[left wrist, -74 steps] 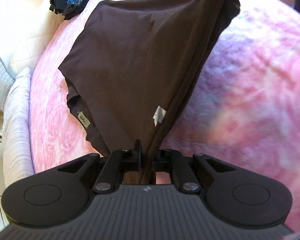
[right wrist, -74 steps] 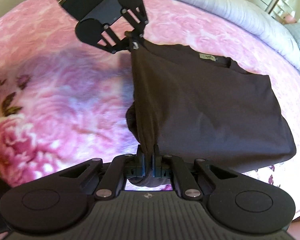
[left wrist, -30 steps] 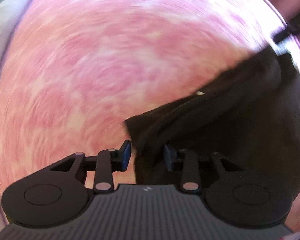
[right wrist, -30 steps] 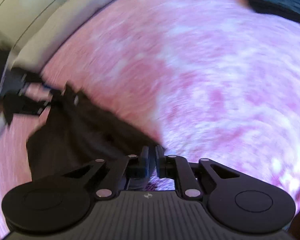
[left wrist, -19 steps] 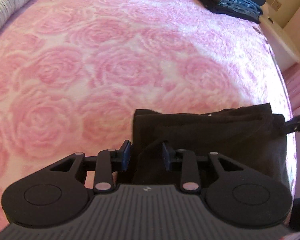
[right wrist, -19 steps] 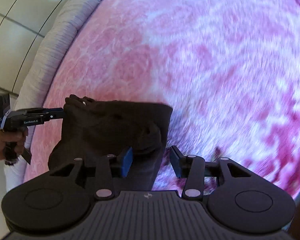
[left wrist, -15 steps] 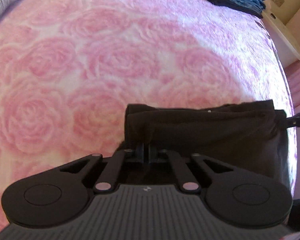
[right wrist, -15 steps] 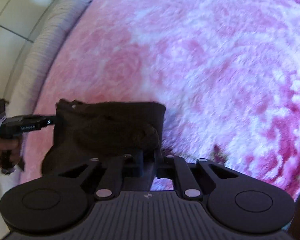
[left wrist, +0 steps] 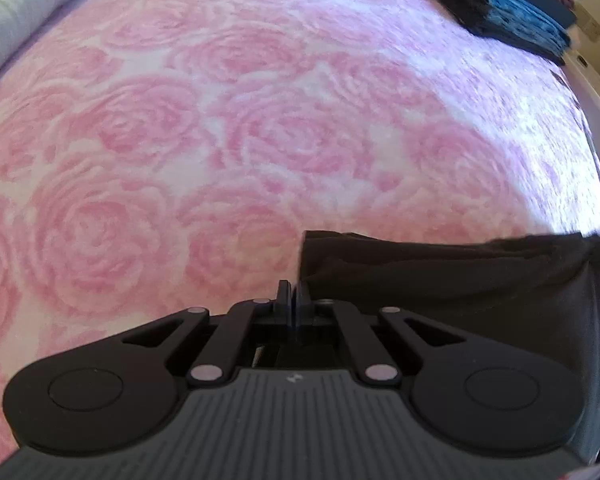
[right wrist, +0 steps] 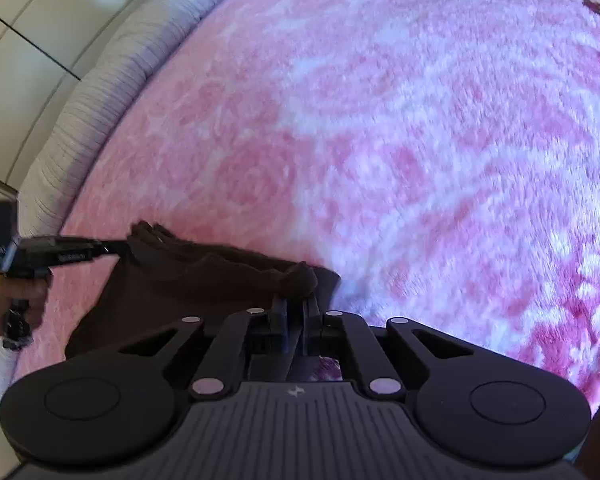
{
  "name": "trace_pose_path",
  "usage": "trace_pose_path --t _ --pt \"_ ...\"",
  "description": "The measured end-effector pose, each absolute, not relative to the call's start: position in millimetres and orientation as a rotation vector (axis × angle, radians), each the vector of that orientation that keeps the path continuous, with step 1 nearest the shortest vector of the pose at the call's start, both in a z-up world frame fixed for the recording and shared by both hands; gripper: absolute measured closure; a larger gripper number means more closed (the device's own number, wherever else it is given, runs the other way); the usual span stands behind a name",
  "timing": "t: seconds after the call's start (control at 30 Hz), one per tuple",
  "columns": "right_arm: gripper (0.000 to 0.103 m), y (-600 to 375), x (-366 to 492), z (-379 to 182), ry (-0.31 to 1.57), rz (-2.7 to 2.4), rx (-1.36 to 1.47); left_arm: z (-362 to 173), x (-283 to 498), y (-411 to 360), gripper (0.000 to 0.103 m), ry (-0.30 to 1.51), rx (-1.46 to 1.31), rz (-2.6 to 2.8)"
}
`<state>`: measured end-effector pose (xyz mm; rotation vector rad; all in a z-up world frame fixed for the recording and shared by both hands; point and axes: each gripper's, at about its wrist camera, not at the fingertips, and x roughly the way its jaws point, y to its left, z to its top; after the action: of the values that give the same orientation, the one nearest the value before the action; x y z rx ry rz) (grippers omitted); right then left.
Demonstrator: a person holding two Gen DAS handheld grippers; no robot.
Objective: Fold clothes
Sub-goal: 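Lower the folded brown sweater onto the bed and press it flat with both grippers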
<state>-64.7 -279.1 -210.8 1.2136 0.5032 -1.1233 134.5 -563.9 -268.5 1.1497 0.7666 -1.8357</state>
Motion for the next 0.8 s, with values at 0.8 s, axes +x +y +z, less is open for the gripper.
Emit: trace_pose_path --t 0.8 --pt "0.078 -302 -12 -223 0.58 -1.085 0.997 -283 98 -550 0.1 0.836 1.082 -1.948"
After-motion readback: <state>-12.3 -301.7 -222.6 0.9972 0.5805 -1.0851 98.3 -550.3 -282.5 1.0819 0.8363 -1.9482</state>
